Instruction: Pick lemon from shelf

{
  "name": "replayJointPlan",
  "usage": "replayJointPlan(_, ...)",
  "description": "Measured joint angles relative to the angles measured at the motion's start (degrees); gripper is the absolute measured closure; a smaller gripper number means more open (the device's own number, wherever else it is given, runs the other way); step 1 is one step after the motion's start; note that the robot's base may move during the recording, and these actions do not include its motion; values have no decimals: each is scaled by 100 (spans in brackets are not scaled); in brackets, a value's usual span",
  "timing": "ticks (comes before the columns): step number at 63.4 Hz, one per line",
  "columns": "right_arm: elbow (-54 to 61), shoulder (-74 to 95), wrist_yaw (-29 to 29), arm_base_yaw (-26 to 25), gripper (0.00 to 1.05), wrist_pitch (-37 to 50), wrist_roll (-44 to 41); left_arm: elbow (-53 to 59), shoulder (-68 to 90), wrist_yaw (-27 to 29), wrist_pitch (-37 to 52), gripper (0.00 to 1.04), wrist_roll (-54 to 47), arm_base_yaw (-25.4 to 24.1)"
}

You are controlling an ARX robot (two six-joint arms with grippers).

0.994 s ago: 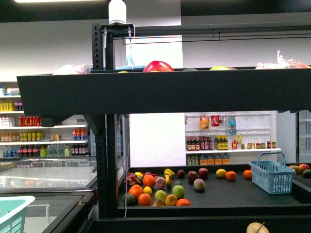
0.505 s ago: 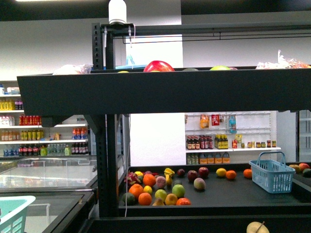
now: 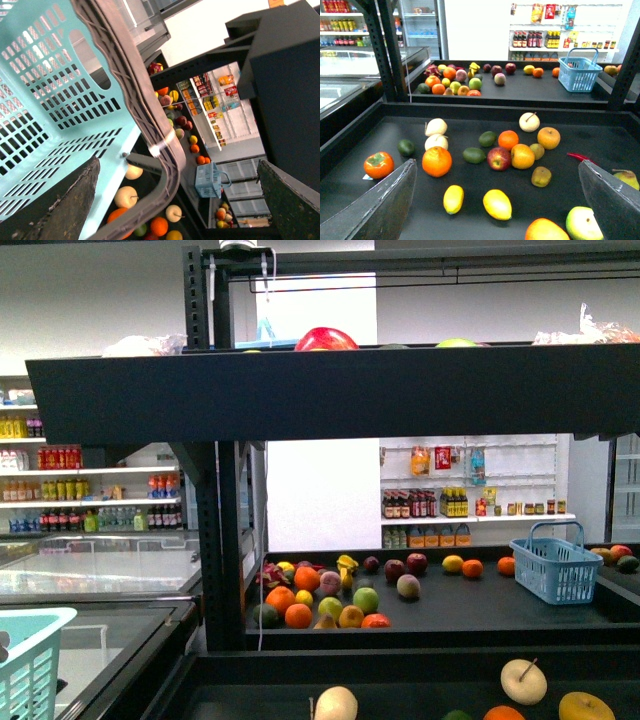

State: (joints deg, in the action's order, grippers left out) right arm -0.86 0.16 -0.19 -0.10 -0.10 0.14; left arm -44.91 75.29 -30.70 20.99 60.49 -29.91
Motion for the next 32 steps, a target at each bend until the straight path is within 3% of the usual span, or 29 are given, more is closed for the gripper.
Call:
replayJointPlan(17, 0, 0, 0, 0, 7, 0, 0, -1019, 1475, 37, 442, 8, 1150, -9)
replayJointPlan(32, 0, 0, 0, 0, 7, 0, 0, -1707, 2227, 186, 479, 8, 1486, 247)
